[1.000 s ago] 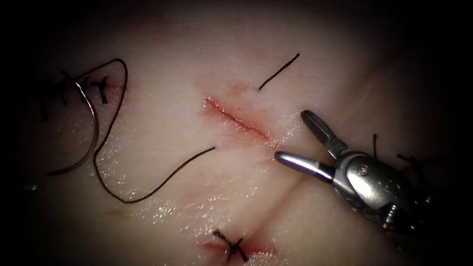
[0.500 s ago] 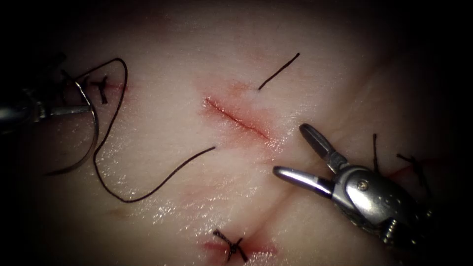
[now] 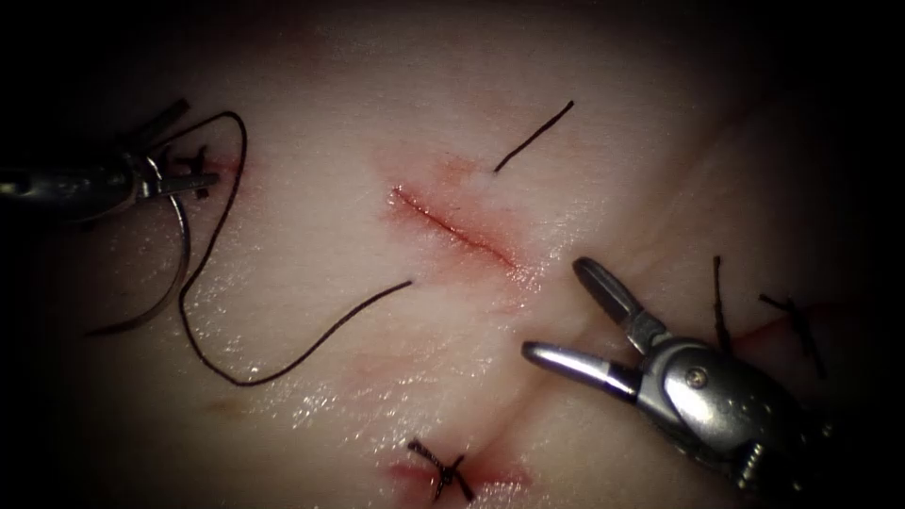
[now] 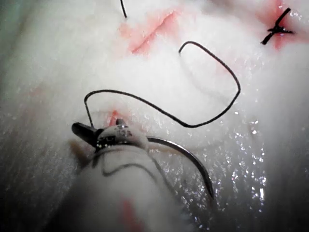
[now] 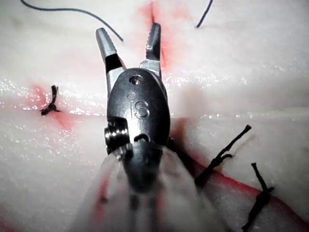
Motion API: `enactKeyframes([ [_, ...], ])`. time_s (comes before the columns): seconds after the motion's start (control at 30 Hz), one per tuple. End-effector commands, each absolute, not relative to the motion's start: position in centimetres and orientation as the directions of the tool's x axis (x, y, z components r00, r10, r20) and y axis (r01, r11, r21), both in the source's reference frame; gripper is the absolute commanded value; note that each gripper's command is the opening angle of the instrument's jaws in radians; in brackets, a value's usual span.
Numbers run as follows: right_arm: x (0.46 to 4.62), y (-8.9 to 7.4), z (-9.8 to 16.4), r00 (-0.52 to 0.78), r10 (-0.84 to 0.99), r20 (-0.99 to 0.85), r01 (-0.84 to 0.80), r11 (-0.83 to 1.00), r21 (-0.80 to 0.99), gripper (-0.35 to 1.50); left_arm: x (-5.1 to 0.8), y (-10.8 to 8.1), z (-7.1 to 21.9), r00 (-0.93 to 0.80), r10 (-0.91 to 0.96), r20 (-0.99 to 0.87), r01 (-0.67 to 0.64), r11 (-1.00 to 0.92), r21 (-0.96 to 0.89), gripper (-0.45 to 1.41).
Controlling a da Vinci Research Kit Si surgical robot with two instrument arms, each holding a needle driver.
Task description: Wound Closure
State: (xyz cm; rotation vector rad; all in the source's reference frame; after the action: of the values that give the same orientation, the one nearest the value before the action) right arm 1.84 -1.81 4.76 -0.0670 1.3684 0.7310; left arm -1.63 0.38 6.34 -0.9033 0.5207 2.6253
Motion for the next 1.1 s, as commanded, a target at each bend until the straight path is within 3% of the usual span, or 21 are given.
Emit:
enactKeyframes([
  [0.03, 1.92, -1.83, 4.81, 0.019, 0.433, -0.901, -0.506, 0.782, 0.365, 1.11, -1.68, 0.41, 6.41, -0.751, 0.173, -0.637, -0.403, -0.884, 0.235, 0.51],
  [0.2, 1.93, -1.84, 4.8, 0.022, 0.434, -0.901, -0.505, 0.782, 0.365, 1.08, -1.64, 0.5, 6.46, -0.755, 0.176, -0.632, -0.405, -0.883, 0.237, 0.41],
  [0.27, 1.93, -1.85, 4.79, 0.022, 0.434, -0.901, -0.506, 0.782, 0.365, 1.06, -1.64, 0.51, 6.45, -0.754, 0.177, -0.632, -0.405, -0.883, 0.236, 0.25],
  [0.3, 1.94, -1.86, 4.79, 0.024, 0.435, -0.9, -0.505, 0.782, 0.365, 1.03, -1.64, 0.51, 6.43, -0.755, 0.181, -0.631, -0.406, -0.883, 0.234, 0.02],
  [0.43, 1.97, -1.86, 4.79, 0.029, 0.437, -0.899, -0.506, 0.782, 0.364, 1.01, -1.66, 0.48, 6.33, -0.733, 0.184, -0.654, -0.422, -0.878, 0.225, -0.45],
  [0.77, 2.04, -1.92, 4.77, 0.025, 0.449, -0.893, -0.516, 0.771, 0.374, 0.96, -1.66, 0.45, 6.0, -0.692, 0.193, -0.695, -0.448, -0.87, 0.205, -0.45],
  [0.83, 2.06, -1.99, 4.74, 0.027, 0.448, -0.893, -0.517, 0.771, 0.371, 0.84, -1.68, 0.42, 5.95, -0.687, 0.191, -0.701, -0.446, -0.873, 0.198, -0.45],
  [0.9, 2.09, -2.05, 4.69, 0.041, 0.454, -0.89, -0.512, 0.775, 0.371, 0.59, -1.7, 0.39, 5.88, -0.676, 0.189, -0.712, -0.444, -0.875, 0.19, -0.45],
  [0.97, 2.14, -2.13, 4.6, 0.074, 0.458, -0.886, -0.496, 0.788, 0.365, -0.35, -1.73, 0.35, 5.8, -0.662, 0.186, -0.726, -0.444, -0.877, 0.181, -0.45],
  [1.1, 2.31, -2.16, 4.42, 0.197, 0.334, -0.922, -0.455, 0.864, 0.215, -0.35, -1.84, 0.29, 5.62, -0.64, 0.173, -0.748, -0.435, -0.885, 0.167, -0.45],
])
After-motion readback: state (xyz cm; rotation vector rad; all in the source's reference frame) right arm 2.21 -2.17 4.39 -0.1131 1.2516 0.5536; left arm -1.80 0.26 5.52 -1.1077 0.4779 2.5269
